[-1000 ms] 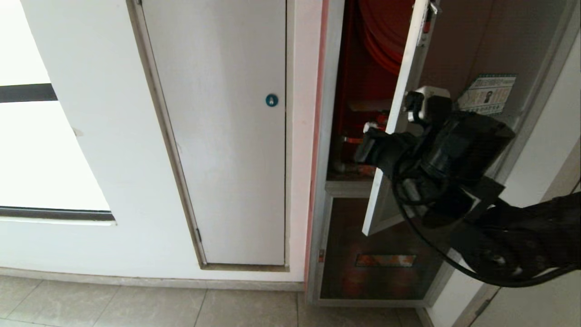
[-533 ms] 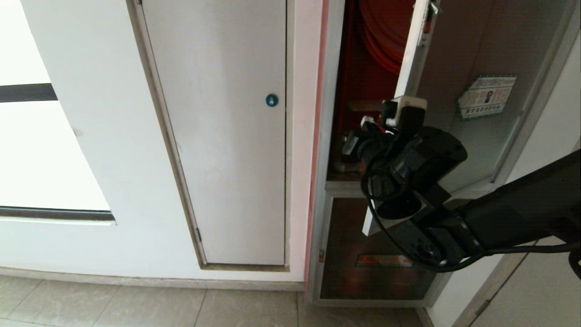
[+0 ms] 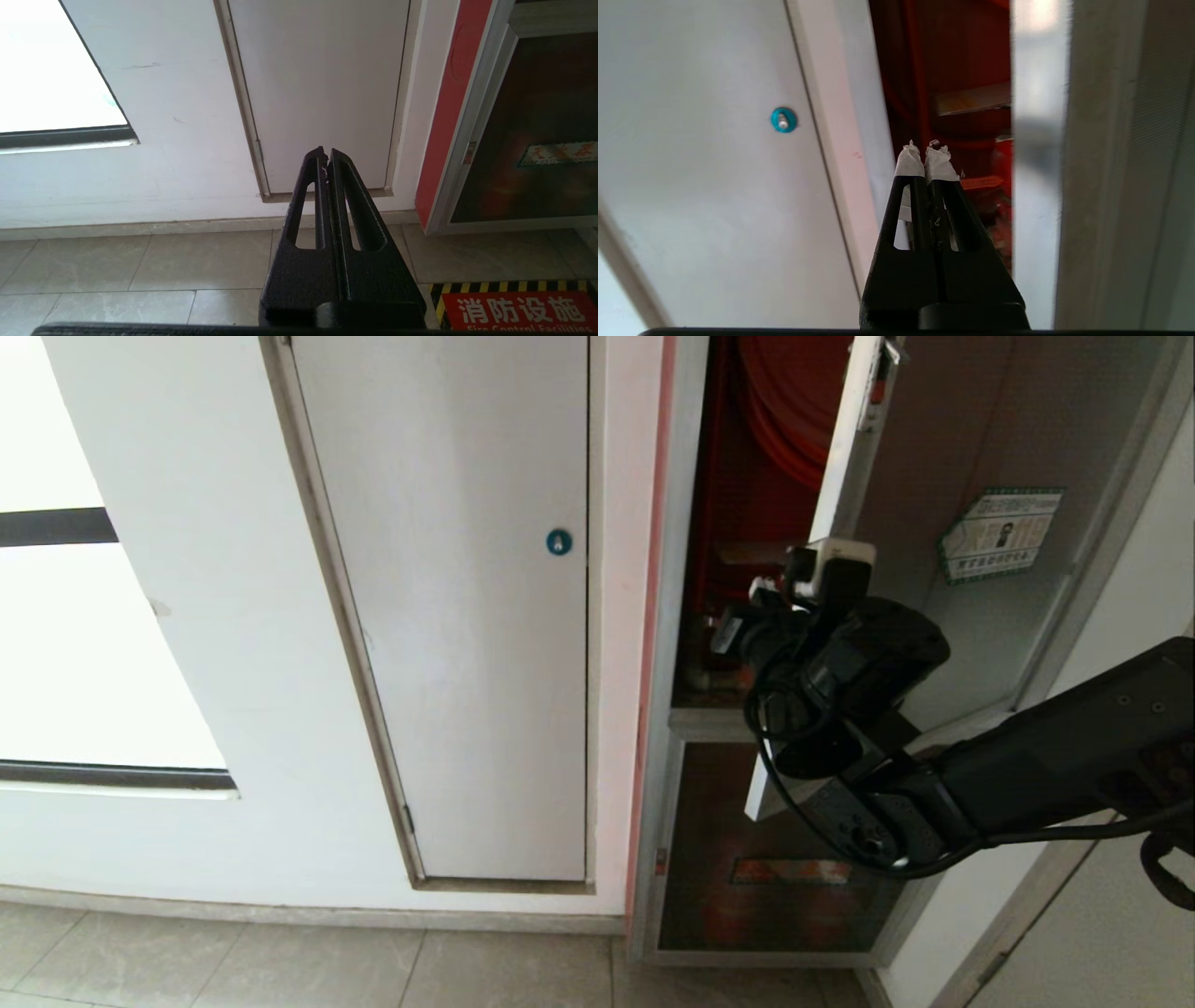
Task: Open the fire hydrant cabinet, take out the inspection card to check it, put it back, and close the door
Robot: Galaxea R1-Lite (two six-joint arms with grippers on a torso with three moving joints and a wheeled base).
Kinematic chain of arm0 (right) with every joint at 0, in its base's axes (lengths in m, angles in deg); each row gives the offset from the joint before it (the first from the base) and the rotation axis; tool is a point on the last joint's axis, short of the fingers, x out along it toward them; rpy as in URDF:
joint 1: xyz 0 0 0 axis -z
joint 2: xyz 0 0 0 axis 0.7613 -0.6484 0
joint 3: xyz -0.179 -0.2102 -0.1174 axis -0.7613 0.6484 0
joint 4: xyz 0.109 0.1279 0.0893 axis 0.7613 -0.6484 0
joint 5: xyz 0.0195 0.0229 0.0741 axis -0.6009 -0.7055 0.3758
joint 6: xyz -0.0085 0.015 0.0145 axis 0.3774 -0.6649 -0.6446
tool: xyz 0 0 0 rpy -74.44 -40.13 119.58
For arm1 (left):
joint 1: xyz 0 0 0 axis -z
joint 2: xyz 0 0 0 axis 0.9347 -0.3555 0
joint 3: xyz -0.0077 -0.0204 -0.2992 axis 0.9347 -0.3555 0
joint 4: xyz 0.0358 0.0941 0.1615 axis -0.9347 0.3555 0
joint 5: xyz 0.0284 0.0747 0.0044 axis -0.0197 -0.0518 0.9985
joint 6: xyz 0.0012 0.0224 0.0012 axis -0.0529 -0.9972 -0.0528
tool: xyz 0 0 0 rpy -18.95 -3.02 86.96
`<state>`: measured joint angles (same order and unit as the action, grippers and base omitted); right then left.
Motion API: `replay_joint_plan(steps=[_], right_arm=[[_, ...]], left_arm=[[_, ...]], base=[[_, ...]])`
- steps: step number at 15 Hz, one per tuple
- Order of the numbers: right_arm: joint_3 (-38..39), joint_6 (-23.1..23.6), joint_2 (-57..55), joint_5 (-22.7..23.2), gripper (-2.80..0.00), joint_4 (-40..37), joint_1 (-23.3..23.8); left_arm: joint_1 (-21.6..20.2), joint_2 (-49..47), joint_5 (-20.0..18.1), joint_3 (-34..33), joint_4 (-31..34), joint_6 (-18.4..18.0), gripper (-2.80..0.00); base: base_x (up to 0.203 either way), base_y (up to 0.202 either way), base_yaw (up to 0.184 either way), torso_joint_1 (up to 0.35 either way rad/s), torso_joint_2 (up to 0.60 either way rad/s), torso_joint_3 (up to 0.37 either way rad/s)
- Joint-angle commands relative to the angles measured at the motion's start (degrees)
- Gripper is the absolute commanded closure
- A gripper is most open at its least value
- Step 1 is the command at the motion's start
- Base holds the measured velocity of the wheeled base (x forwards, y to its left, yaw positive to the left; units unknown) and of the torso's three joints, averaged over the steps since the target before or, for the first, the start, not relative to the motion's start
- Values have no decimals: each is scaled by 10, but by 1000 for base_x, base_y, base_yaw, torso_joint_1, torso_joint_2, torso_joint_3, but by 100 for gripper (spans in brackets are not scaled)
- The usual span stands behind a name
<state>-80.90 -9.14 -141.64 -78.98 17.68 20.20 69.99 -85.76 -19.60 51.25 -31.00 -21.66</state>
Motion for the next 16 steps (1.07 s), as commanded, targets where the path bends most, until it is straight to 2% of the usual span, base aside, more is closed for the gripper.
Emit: replay_joint_plan(steps=[1,16], right_arm=[[-1,4,2,-2,0,5,5],[22,11,15,-5,0,3,23]], left_arm=[[0,0,0,0,0,0,0],[1,0,0,0,0,0,0]], base=[[0,0,0,0,0,0],[0,0,0,0,0,0]])
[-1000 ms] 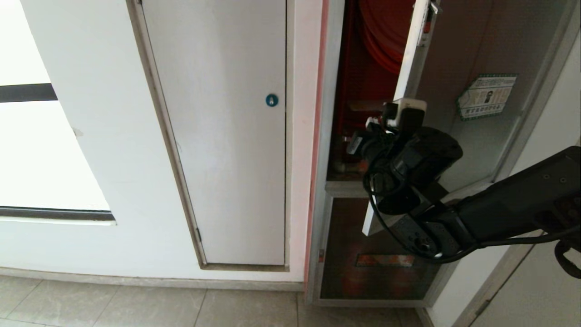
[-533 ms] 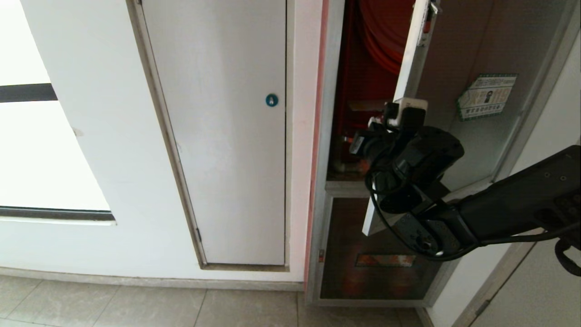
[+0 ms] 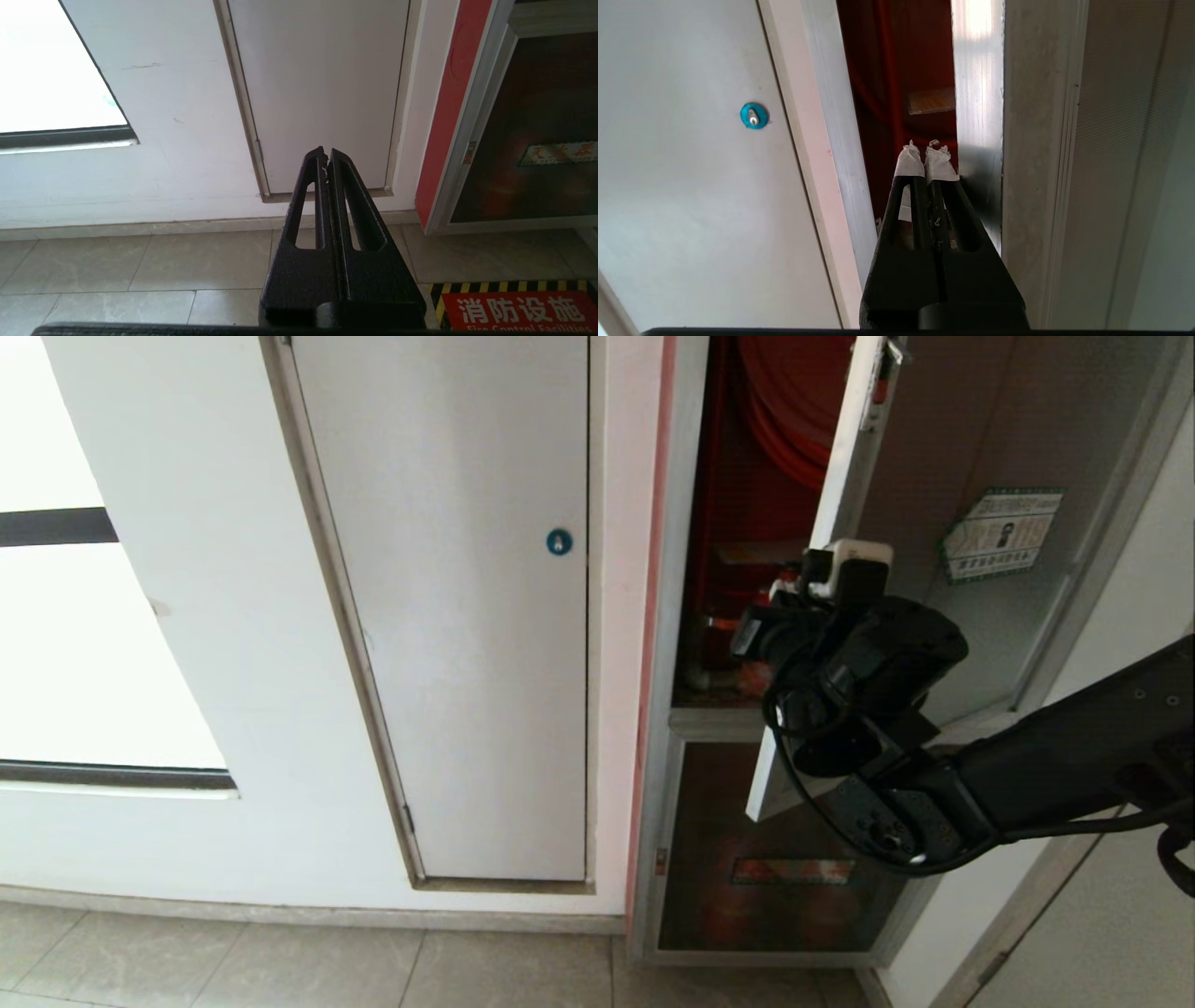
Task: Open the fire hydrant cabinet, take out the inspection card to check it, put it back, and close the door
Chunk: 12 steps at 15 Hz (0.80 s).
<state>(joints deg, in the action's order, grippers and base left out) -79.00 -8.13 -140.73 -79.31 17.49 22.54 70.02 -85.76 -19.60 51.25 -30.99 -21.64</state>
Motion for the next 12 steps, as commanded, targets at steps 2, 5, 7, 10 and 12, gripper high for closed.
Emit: replay_joint_plan(steps=[2,5,7,10,12], right_arm=[[10,0,11,-6,0,6,0],[26,0,23,-8,0,6,0],[44,0,35,-9,0,6,0],[71,0,47,-15,0,11,0],[91,-1,60,-16,0,16,-1]], left_arm=[[0,0,0,0,0,0,0],[0,0,0,0,0,0,0],[-1,0,0,0,0,0,0],[-1,0,0,0,0,0,0],[-1,0,0,0,0,0,0]], base=[[0,0,0,0,0,0],[0,0,0,0,0,0],[0,0,0,0,0,0],[0,0,0,0,0,0],[0,0,0,0,0,0]])
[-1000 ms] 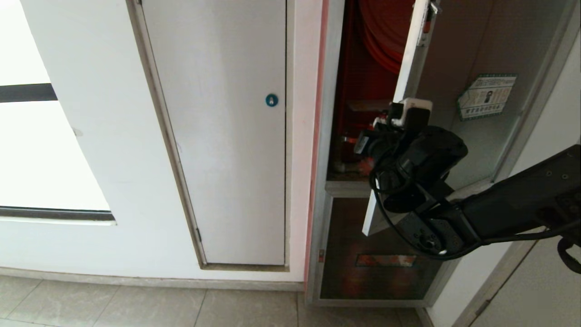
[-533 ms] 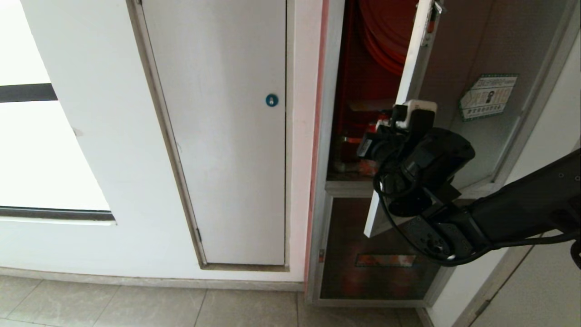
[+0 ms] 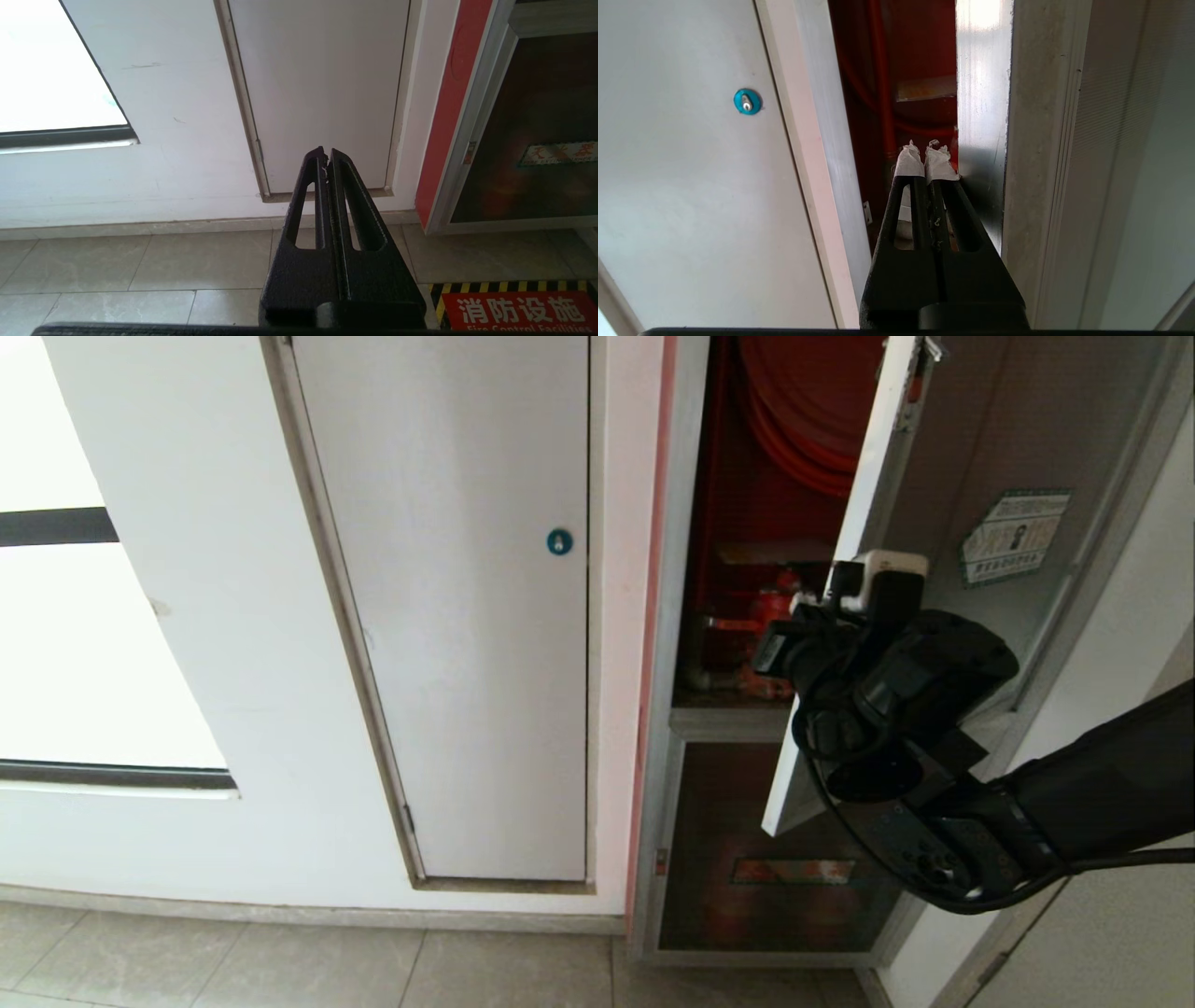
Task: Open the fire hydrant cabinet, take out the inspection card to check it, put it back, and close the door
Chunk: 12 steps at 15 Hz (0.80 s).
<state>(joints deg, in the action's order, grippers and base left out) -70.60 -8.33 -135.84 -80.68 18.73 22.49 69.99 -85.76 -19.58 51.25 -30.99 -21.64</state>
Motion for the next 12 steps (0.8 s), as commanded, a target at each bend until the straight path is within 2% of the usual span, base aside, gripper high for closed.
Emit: replay_joint_plan(steps=[1,12], right_arm=[[15,1,17,-2,0,8,-1],[89,1,102,-25,0,10,-4]], left_arm=[[0,0,0,0,0,0,0],[0,0,0,0,0,0,0]], base=[[0,0,0,0,0,0],[0,0,0,0,0,0]])
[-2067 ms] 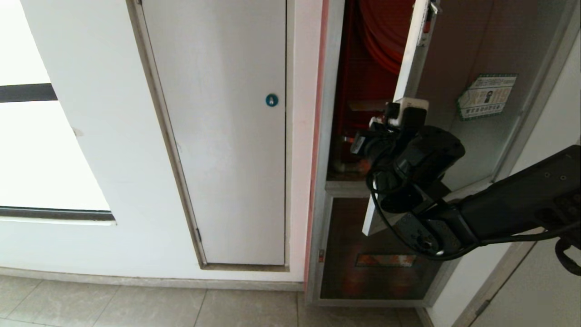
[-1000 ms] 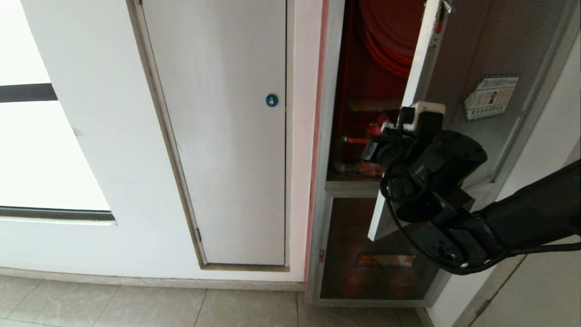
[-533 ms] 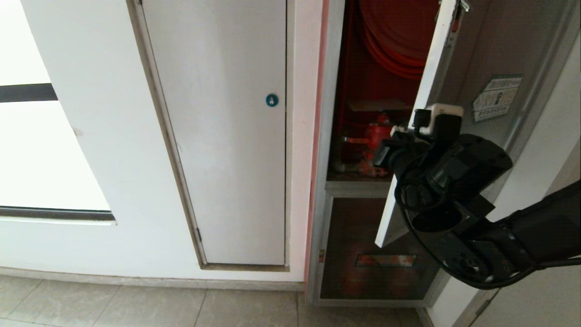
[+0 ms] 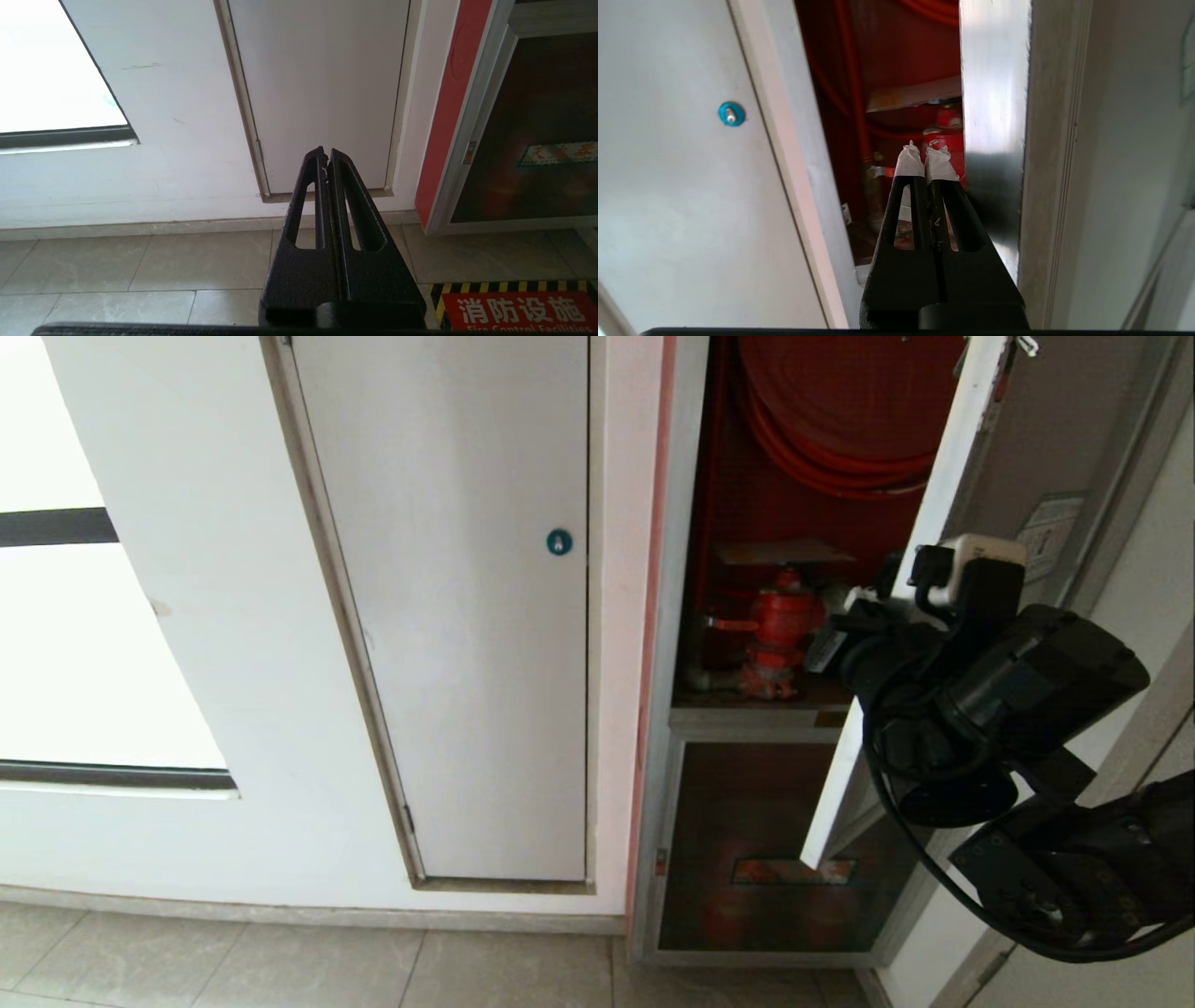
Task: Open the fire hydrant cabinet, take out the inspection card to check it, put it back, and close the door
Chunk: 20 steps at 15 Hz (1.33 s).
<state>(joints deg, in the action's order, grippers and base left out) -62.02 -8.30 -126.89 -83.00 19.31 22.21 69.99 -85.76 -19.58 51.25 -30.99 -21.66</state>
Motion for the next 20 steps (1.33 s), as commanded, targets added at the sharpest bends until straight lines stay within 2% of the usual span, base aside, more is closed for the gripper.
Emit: replay_joint_plan(steps=[1,6,15,17,20], right_arm=[[10,0,18,-4,0,5,-1],[45,1,49,-29,0,3,-1],[119,1,121,-33,0,2,-1],[133,1,124,-53,0,4,-1],[139,2,138,-57,0,2,0]], left_arm=[[1,0,0,0,0,0,0],[0,0,0,0,0,0,0],[0,0,0,0,0,0,0],[0,0,0,0,0,0,0],[0,0,0,0,0,0,0]], base=[[0,0,0,0,0,0],[0,0,0,0,0,0],[0,0,0,0,0,0],[0,0,0,0,0,0],[0,0,0,0,0,0]])
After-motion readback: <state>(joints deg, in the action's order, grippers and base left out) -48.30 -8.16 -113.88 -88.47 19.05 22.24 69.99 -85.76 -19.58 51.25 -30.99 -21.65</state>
